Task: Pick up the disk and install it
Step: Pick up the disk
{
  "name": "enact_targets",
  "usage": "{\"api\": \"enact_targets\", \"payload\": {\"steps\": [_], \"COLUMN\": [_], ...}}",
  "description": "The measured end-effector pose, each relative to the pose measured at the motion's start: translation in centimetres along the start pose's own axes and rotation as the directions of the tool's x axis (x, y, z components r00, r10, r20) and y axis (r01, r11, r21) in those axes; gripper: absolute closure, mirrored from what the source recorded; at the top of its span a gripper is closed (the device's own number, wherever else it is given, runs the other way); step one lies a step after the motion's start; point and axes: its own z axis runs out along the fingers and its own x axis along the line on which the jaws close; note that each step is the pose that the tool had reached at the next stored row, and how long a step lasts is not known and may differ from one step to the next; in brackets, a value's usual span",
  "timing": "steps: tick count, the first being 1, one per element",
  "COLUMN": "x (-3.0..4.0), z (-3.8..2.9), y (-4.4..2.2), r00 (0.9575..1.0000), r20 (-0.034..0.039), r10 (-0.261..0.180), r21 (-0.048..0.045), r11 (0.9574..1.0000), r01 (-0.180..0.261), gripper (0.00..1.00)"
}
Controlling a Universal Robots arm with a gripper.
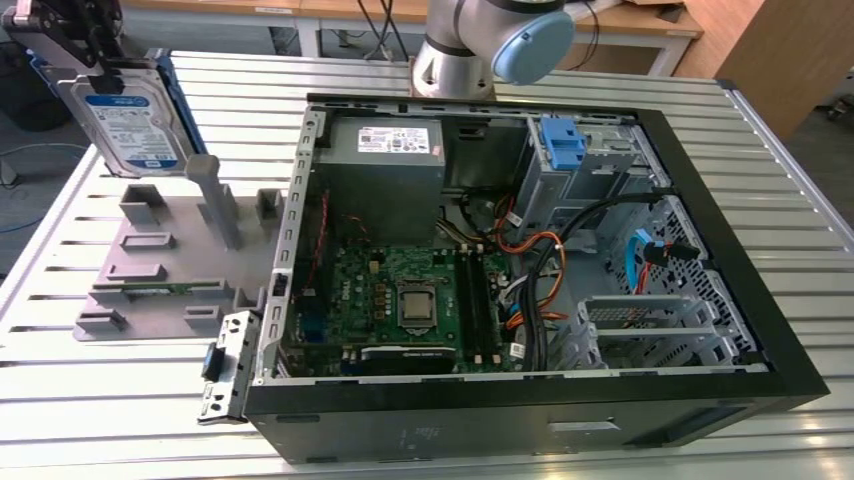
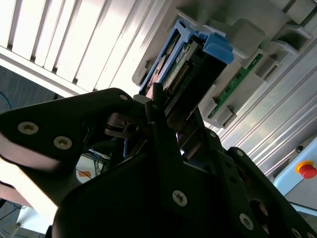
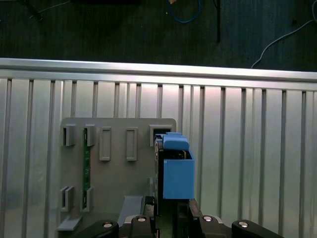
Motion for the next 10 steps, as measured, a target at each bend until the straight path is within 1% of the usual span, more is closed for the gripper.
{"api": "enact_targets", "payload": {"steps": [10], "x": [-0.05], "z": [-0.56], "y": [0.00], "r00": [1.0000], "r20": [0.0000], "r10": [0.000], "r21": [0.0000], "r11": [1.0000], "r01": [0.000], "gripper": [0.65]}}
